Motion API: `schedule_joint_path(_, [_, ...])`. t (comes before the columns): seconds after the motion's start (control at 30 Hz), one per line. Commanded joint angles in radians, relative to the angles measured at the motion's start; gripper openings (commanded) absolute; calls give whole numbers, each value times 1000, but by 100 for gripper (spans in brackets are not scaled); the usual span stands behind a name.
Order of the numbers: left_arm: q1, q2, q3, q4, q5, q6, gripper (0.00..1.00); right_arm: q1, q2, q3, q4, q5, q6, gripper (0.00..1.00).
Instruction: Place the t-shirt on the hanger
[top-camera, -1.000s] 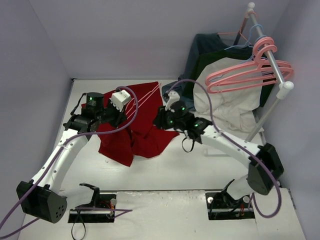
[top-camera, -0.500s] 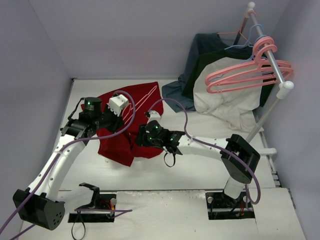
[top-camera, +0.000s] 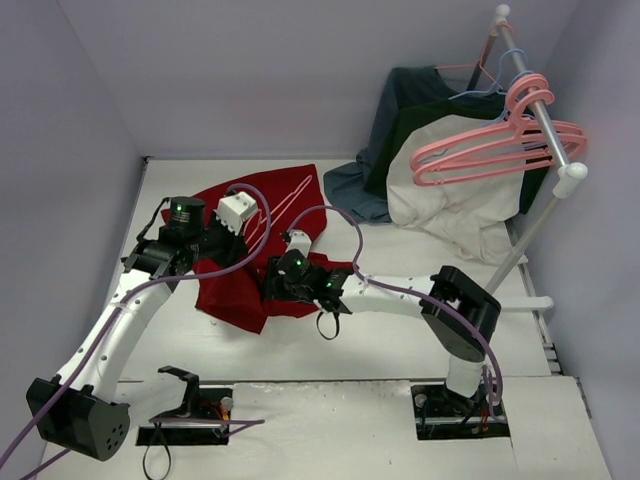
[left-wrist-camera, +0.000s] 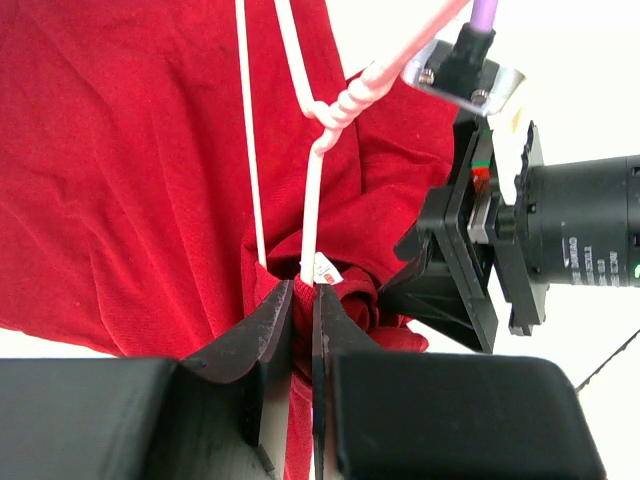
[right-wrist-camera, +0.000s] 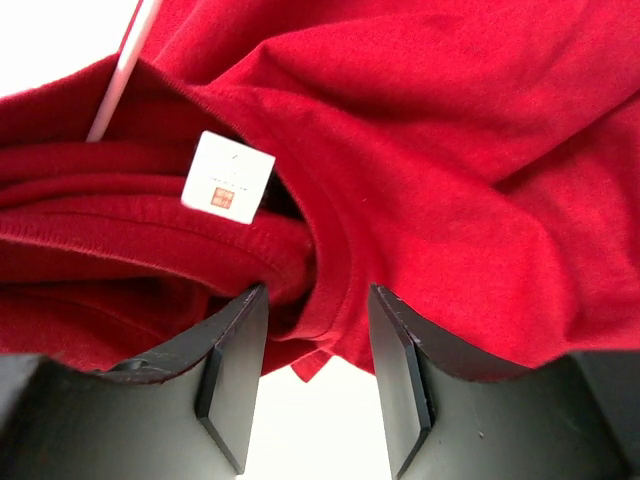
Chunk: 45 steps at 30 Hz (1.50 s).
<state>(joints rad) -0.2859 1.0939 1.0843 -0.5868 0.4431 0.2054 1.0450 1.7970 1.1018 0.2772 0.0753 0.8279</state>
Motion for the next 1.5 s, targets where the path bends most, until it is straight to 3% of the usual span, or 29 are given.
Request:
schedule_joint_path(0.0, [7,-10,57,39,0,-11,0,11,-4,52,48,32,27,41])
schedule_joint_path(0.5, [7,2,108,28,7,-1,0,9,53,67,26,-1,38,34])
schedule_joint_path(0.6, [7,-11,114,10,25,-1,0,4,58,66,26,1,33,27])
schedule_joint_path(0.73, [7,-44,103,-30,44,8,0,-18,35,55,25,22,-31,1])
schedule_joint_path(1.0, [7,-147,73,-105,207,27,0,-239,-77,37,12,-22,-314,0])
schedule_joint_path(1.17, [5,-169,81,-139,316,68,0,-382,-72,135,-43,-183,-455,0])
schedule_joint_path(1.47, [-5,-177,59,-211,377,91,0,-587,-87,269,-119,-307,-605,0])
